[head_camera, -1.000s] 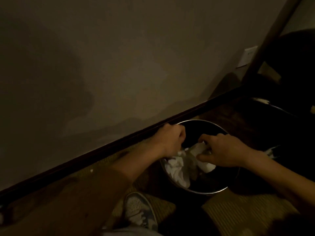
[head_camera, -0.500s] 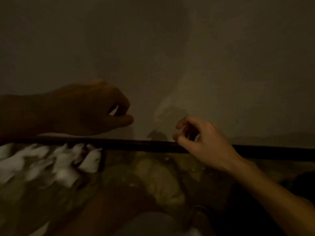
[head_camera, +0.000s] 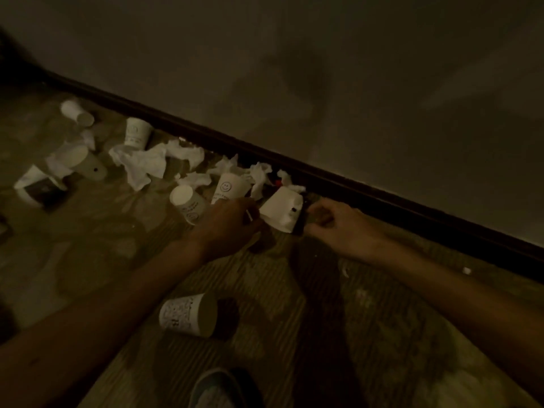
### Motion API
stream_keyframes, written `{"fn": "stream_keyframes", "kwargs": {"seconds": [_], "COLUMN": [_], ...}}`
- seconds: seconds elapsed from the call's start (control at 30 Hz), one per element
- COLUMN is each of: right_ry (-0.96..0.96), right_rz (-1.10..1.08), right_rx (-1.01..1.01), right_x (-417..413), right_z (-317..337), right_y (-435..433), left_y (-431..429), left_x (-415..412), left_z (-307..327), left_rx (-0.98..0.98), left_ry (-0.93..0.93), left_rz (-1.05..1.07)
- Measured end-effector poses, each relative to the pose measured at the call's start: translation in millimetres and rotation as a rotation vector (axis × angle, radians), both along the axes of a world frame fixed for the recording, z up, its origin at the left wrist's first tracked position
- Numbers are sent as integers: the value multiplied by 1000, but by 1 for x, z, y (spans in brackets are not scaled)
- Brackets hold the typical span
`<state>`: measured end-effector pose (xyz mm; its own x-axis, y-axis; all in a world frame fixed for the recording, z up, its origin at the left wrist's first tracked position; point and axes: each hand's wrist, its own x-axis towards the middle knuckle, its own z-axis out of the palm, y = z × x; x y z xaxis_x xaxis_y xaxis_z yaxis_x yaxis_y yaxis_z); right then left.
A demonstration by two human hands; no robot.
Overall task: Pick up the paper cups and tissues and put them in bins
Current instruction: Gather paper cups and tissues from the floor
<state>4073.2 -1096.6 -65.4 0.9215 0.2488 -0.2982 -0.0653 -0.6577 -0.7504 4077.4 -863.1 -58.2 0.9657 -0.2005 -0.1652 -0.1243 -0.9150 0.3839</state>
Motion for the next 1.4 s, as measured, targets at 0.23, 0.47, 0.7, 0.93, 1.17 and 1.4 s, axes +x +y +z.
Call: {"fn": "stream_keyframes", "kwargs": {"seconds": [0.23,0.47,0.7,0.93,1.17,1.4], "right_ry": [262,461,591,444,439,499], "right_rz": [-124,-362,-574,-519,-518,-499], "right_rx": [52,144,361,279,297,349], "right_x": [48,66,58,49,46,51], "right_z": [-49,-76,-74,-77,-82,-87], "right_y": [38,50,50,33,10,7], "left_y": [-4,-21,-23,-27,-35,-53], "left_x": [47,80,77,61,92,101], "left_z": [-51,-71,-82,-85,-85,-110], "left_rx": [-45,42,-175,-345,-347,-157], "left_ry": [6,137,302,418,26,37], "left_rz": [151,0,0,-61,103,-21]}}
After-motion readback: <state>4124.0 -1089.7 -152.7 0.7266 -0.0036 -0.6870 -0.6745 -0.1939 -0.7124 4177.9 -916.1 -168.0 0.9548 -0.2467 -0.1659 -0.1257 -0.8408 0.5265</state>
